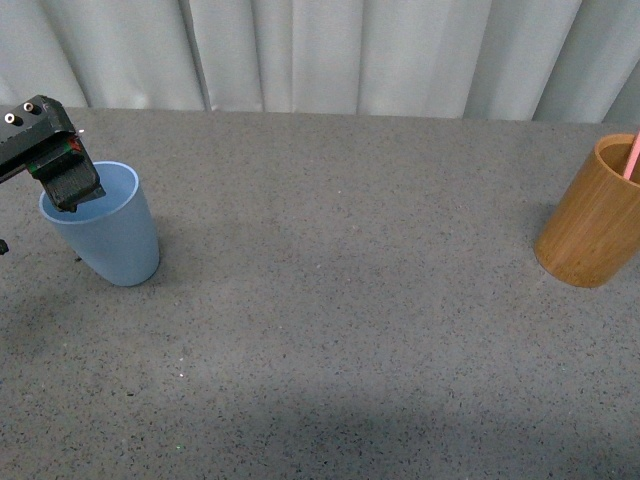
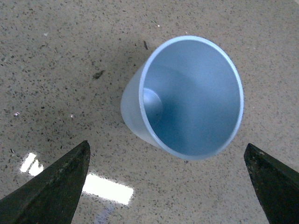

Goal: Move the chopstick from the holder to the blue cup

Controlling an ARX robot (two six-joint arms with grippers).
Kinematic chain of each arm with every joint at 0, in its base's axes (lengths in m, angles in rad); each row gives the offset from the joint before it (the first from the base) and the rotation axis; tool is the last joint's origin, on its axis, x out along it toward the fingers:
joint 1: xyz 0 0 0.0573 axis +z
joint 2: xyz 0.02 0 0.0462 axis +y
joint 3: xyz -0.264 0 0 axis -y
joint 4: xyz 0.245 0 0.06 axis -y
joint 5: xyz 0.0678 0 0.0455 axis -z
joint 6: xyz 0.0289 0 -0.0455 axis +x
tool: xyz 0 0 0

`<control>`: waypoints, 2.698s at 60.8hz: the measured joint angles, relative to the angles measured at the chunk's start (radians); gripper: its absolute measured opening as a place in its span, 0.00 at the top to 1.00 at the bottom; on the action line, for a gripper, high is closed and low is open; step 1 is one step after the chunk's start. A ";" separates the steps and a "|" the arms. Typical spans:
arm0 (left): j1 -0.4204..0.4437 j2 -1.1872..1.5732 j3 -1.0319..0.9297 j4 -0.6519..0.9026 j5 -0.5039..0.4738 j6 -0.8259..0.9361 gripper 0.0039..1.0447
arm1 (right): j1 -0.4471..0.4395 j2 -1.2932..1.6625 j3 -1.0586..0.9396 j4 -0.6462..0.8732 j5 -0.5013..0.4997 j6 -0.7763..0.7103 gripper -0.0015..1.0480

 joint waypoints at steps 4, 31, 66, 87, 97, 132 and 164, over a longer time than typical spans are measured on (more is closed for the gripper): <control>0.005 0.019 0.011 -0.004 -0.010 0.002 0.06 | 0.000 0.000 0.000 0.000 0.000 0.000 0.09; 0.031 0.097 0.084 -0.025 -0.034 0.001 0.06 | 0.000 0.000 0.000 0.000 0.000 0.000 0.09; 0.040 0.164 0.120 -0.011 -0.067 -0.003 0.31 | 0.000 0.000 0.000 0.000 0.000 0.000 0.09; -0.003 0.153 0.120 0.038 -0.003 0.005 0.84 | 0.000 0.000 0.000 0.000 0.000 0.000 0.09; -0.004 0.153 0.116 0.045 0.003 0.019 0.97 | 0.000 0.000 0.000 0.000 0.000 0.000 0.09; -0.343 0.121 0.193 -0.054 0.091 0.256 0.97 | 0.000 0.000 0.000 0.000 0.000 0.000 0.09; -0.440 0.180 0.240 -0.078 -0.014 0.291 0.97 | 0.000 0.000 0.000 0.000 0.000 0.000 0.09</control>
